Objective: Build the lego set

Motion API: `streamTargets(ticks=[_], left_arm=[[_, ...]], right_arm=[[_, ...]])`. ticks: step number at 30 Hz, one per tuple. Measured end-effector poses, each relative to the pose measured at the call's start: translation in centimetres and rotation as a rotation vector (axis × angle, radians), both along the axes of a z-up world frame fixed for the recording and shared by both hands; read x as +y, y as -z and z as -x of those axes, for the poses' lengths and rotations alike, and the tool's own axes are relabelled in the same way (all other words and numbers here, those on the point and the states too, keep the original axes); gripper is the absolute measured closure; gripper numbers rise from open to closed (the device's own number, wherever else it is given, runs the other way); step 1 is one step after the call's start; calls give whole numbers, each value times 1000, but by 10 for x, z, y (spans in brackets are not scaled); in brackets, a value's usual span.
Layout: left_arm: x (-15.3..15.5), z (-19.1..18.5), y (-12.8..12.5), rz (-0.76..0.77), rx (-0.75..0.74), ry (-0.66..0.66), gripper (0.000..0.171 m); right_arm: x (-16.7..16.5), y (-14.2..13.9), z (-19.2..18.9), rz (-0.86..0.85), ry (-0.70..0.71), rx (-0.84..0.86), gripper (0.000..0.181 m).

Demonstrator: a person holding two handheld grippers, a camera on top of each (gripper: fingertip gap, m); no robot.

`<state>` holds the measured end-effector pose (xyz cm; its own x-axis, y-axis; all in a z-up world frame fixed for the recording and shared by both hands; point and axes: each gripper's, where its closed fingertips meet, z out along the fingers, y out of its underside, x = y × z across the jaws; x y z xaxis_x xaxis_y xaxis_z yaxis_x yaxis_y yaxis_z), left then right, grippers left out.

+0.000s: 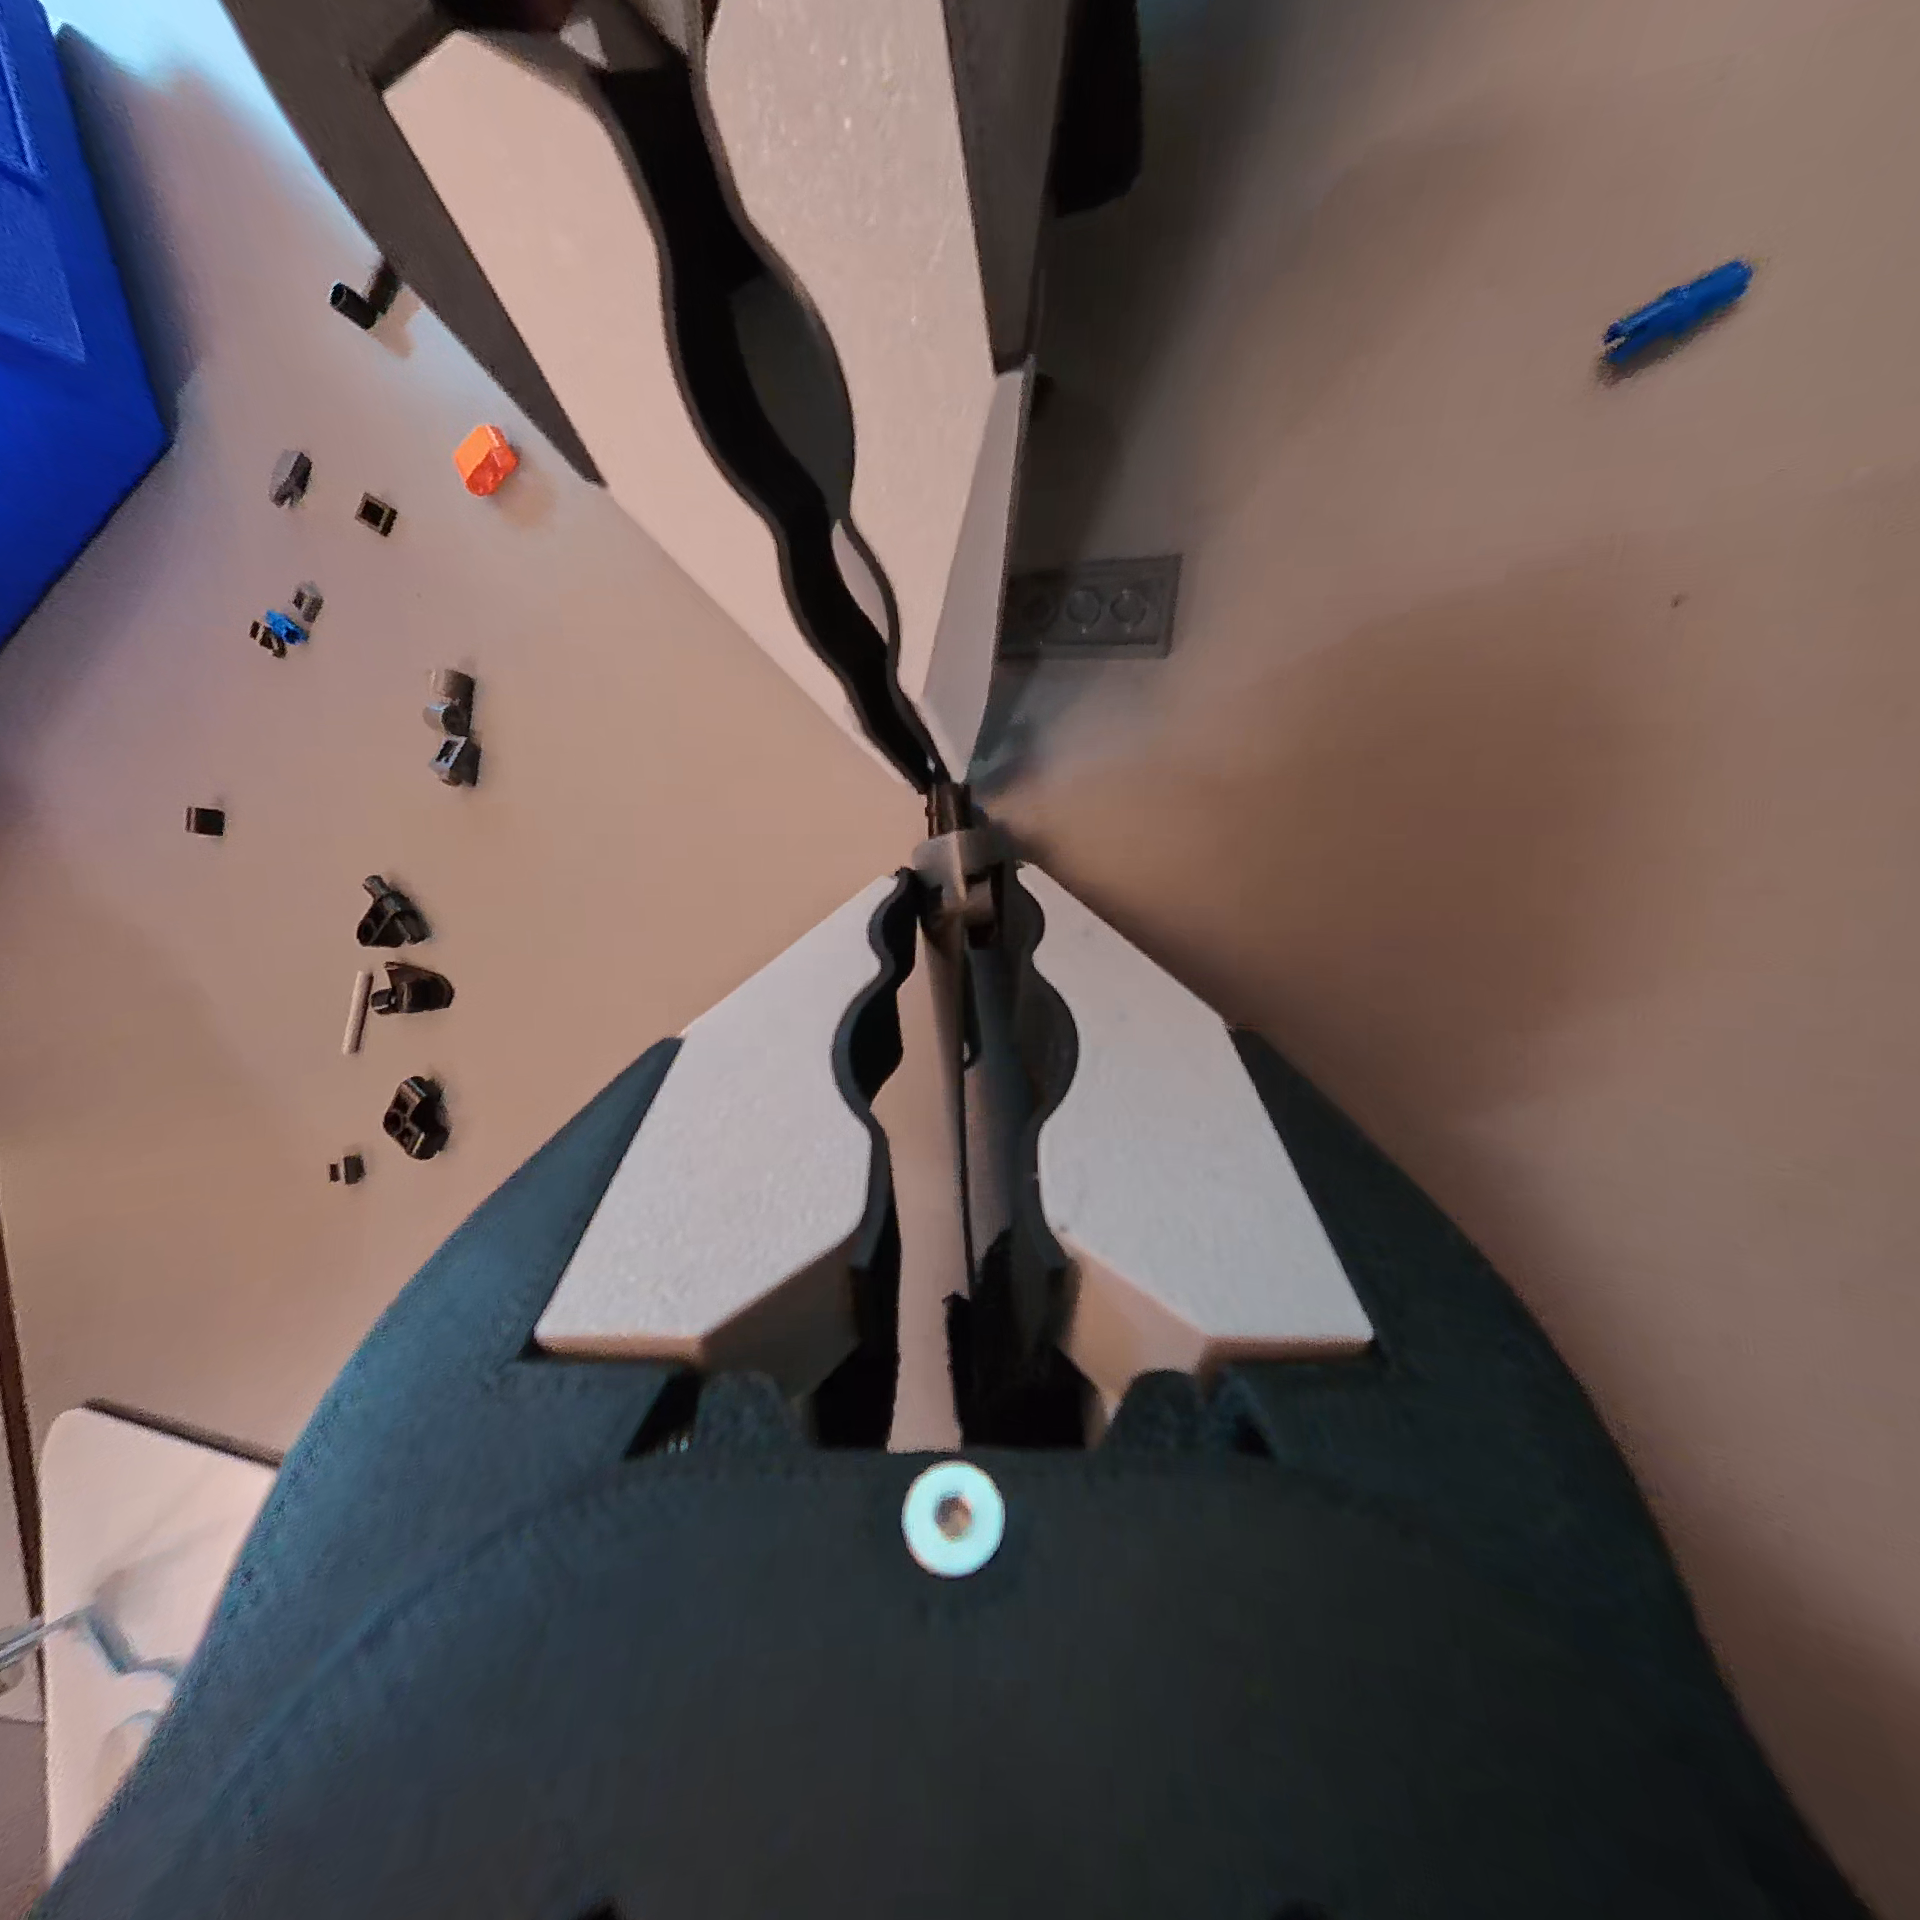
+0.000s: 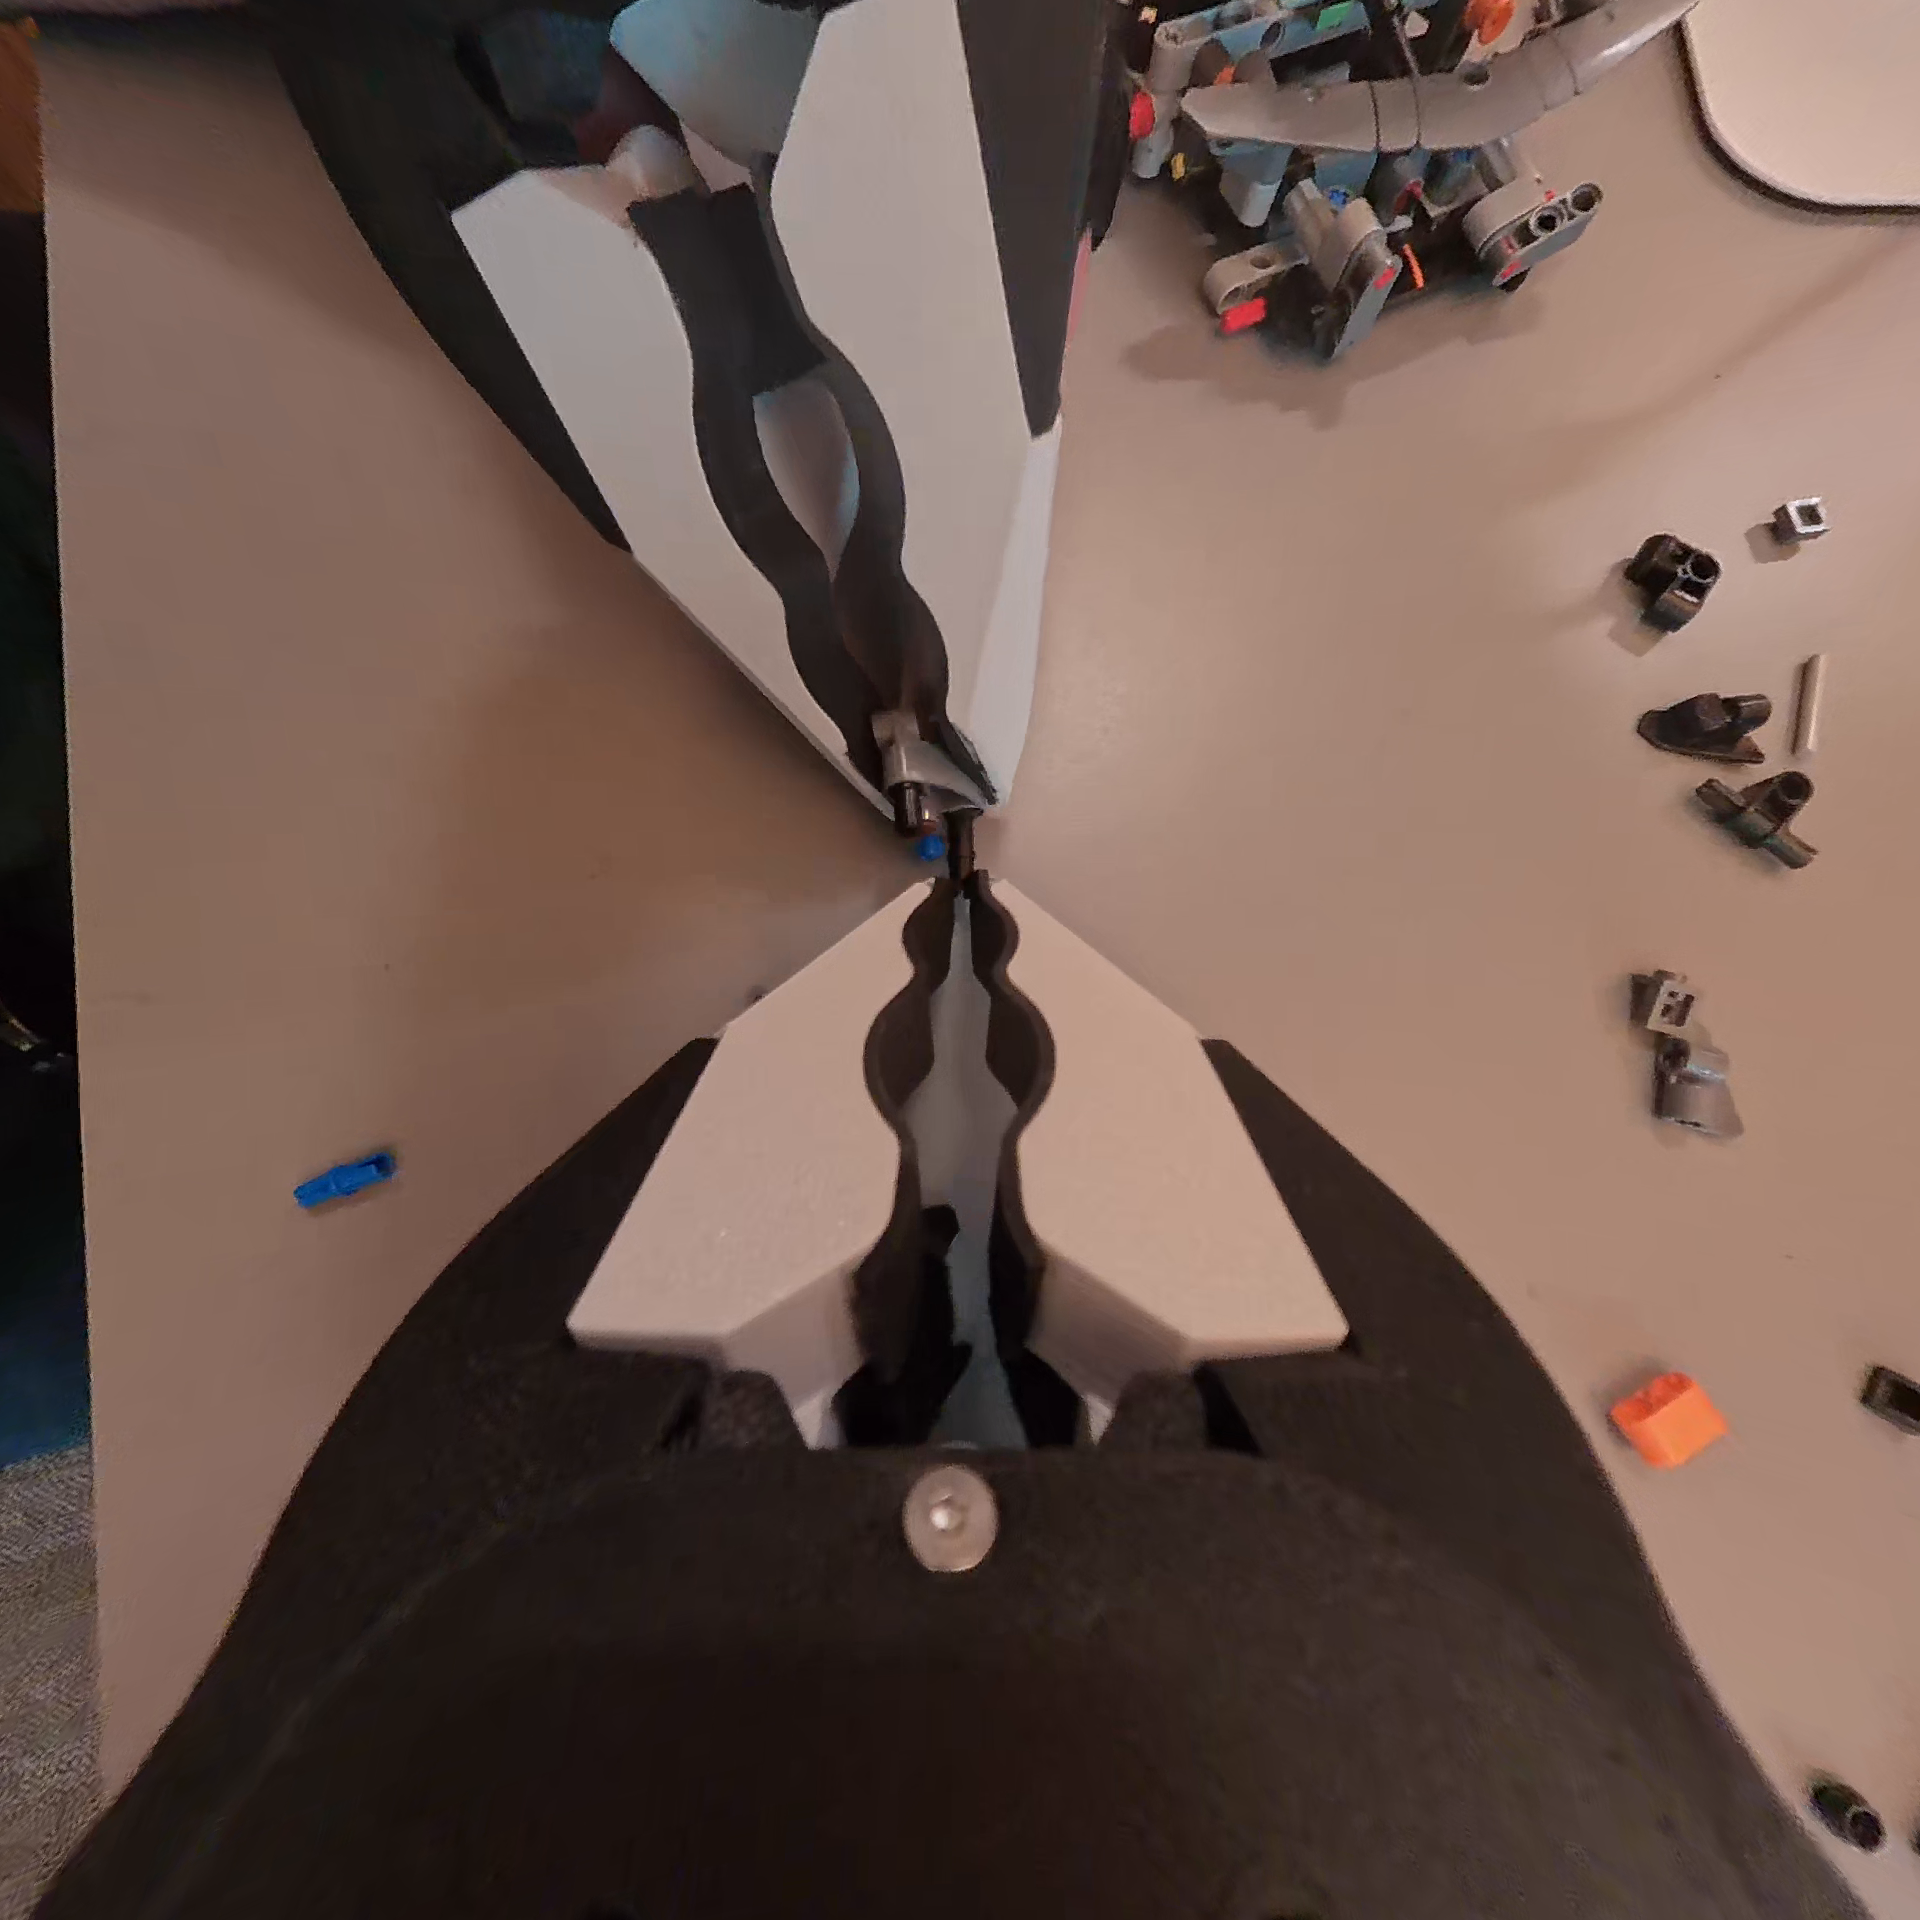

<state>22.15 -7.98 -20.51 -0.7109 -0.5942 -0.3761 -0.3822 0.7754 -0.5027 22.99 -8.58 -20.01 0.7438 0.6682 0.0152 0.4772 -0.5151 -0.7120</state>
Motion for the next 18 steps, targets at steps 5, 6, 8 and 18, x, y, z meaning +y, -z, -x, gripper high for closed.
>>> streamTargets(ticks=[5, 6, 8, 18], left_arm=[[1, 0, 0, -5, -4, -1, 158], [0, 0, 0, -1, -4, -2, 158], [0, -1, 0, 1, -6, -1, 158], [2, -2, 0, 19, 3, -18, 158]], right_arm=[[3, -1, -1, -7, 20, 15, 181], [2, -1, -1, -9, 21, 21, 181], [4, -3, -2, -18, 30, 31, 181], [5, -7, 1, -48, 41, 65, 181]])
